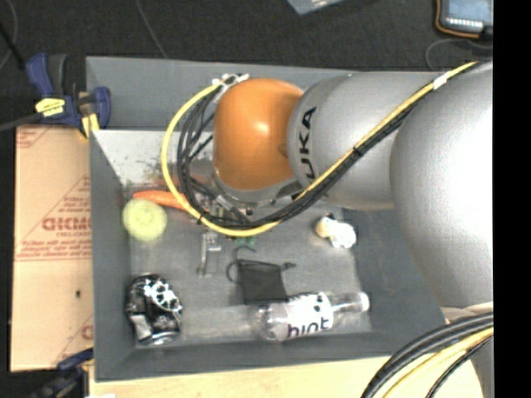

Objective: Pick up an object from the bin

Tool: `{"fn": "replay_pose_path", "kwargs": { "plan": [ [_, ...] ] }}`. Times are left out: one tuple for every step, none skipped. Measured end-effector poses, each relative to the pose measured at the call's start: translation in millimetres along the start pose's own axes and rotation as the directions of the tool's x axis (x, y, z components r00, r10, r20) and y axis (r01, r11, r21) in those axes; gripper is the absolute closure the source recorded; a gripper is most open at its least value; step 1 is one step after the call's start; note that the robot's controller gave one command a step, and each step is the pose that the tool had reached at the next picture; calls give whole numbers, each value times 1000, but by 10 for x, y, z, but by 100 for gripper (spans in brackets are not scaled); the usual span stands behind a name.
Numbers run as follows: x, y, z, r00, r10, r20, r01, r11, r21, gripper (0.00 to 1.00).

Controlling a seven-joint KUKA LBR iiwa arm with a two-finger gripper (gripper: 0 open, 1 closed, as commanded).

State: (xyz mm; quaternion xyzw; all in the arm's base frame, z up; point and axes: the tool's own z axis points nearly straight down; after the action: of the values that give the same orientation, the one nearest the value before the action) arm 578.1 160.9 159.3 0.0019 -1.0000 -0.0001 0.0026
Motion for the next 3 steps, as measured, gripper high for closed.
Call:
{"fn": "replay_pose_path", "kwargs": {
  "plan": [
    [-17, -6, -47, 1000, 3, 7, -3, 1000, -1, 0],
    [-12, -18, -35, 1000, 0, 9, 0, 1000, -2, 0],
    [79, -317, 37, 994, -108, -9, 108, 994, 2, 0]
  ]
}}
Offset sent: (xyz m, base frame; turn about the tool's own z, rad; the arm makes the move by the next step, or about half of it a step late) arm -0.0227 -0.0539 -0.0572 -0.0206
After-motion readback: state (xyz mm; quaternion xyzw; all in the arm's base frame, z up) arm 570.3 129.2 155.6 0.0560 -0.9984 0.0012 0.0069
